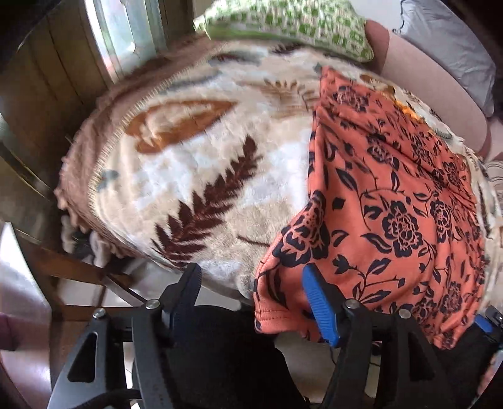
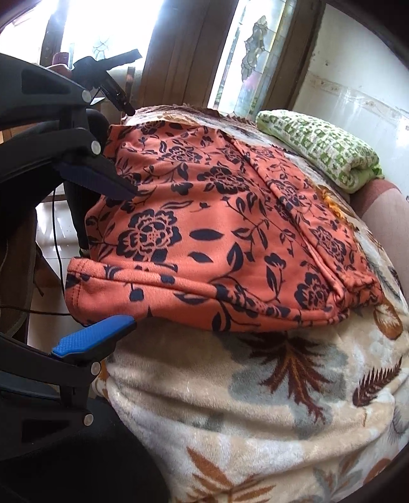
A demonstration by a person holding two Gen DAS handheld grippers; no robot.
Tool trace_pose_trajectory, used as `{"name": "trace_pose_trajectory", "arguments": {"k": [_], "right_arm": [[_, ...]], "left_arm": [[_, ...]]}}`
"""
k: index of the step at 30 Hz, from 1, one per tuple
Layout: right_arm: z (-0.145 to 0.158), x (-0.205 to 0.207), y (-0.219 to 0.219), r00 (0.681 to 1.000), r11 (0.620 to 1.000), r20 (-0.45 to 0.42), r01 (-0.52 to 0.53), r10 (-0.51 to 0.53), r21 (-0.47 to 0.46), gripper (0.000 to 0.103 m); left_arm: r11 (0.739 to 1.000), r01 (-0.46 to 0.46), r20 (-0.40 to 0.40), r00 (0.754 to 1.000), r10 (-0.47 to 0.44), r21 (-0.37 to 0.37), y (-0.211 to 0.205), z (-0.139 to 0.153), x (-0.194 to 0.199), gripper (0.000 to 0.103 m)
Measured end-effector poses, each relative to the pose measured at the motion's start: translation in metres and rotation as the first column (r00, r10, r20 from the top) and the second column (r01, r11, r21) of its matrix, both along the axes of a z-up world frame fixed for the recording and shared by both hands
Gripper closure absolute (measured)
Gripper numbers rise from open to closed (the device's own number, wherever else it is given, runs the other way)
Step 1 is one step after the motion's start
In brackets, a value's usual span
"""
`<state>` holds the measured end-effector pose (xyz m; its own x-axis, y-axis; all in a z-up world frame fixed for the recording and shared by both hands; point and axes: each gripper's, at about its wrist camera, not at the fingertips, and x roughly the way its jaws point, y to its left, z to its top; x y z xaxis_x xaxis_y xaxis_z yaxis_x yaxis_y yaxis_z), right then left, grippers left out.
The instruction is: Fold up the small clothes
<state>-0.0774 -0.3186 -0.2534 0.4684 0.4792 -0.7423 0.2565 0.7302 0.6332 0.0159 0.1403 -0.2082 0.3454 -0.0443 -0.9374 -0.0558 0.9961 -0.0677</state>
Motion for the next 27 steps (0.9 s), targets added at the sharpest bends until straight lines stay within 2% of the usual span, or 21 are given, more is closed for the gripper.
{"name": "trace_pose_trajectory", "arguments": {"k": [3, 5, 8, 10, 12, 14, 17, 23, 25, 27], "right_arm": [[-0.001, 0.001, -0.002, 1.000, 1.000, -0.008, 0.011, -0.011, -0.004, 0.024], [0.000, 0.002, 0.000, 1.000, 1.000, -0.011, 0.009, -0.009, -0.002, 0.024], [0.002, 0.005, 0.006, 1.000, 1.000, -0.007, -0.004, 0.004, 0.003, 0.024], [0.003, 0.006, 0.010, 1.000, 1.000, -0.007, -0.013, 0.013, 0.000, 0.024], [0.003, 0.007, 0.012, 1.000, 1.000, -0.008, -0.015, 0.015, 0.002, 0.024], [0.002, 0.007, 0.012, 1.000, 1.000, -0.018, -0.013, 0.013, 0.012, 0.024], [-0.001, 0.007, 0.012, 0.999, 1.000, -0.047, -0.002, 0.002, 0.015, 0.024], [-0.016, 0.009, 0.016, 0.987, 0.997, -0.158, 0.024, -0.035, -0.070, 0.024], [-0.025, 0.009, 0.016, 0.980, 0.998, -0.196, 0.025, -0.038, -0.065, 0.024], [-0.036, 0.009, 0.017, 0.968, 0.997, -0.244, 0.037, -0.051, -0.064, 0.024]], "left_arm": [[0.993, 0.010, -0.072, 0.997, -0.019, -0.114, 0.007, -0.015, 0.008, 0.035], [0.979, 0.027, -0.111, 0.993, -0.051, -0.202, 0.005, -0.022, 0.010, 0.035], [0.975, 0.029, -0.156, 0.986, -0.065, -0.221, -0.003, -0.032, 0.009, 0.036], [0.977, 0.040, -0.170, 0.982, -0.077, -0.210, -0.008, -0.038, 0.008, 0.047], [0.981, 0.015, -0.202, 0.978, -0.055, -0.191, -0.008, -0.048, 0.008, 0.064], [0.983, 0.000, -0.204, 0.978, -0.038, -0.182, -0.007, -0.051, 0.009, 0.073], [0.975, 0.003, -0.207, 0.977, -0.050, -0.220, -0.006, -0.053, 0.008, 0.090], [0.975, 0.048, -0.212, 0.973, -0.095, -0.215, -0.014, -0.058, 0.011, 0.090], [0.978, 0.038, -0.225, 0.971, -0.084, -0.204, -0.016, -0.060, 0.015, 0.077], [0.972, 0.071, -0.226, 0.966, -0.122, -0.224, -0.016, -0.060, 0.027, 0.062]]}}
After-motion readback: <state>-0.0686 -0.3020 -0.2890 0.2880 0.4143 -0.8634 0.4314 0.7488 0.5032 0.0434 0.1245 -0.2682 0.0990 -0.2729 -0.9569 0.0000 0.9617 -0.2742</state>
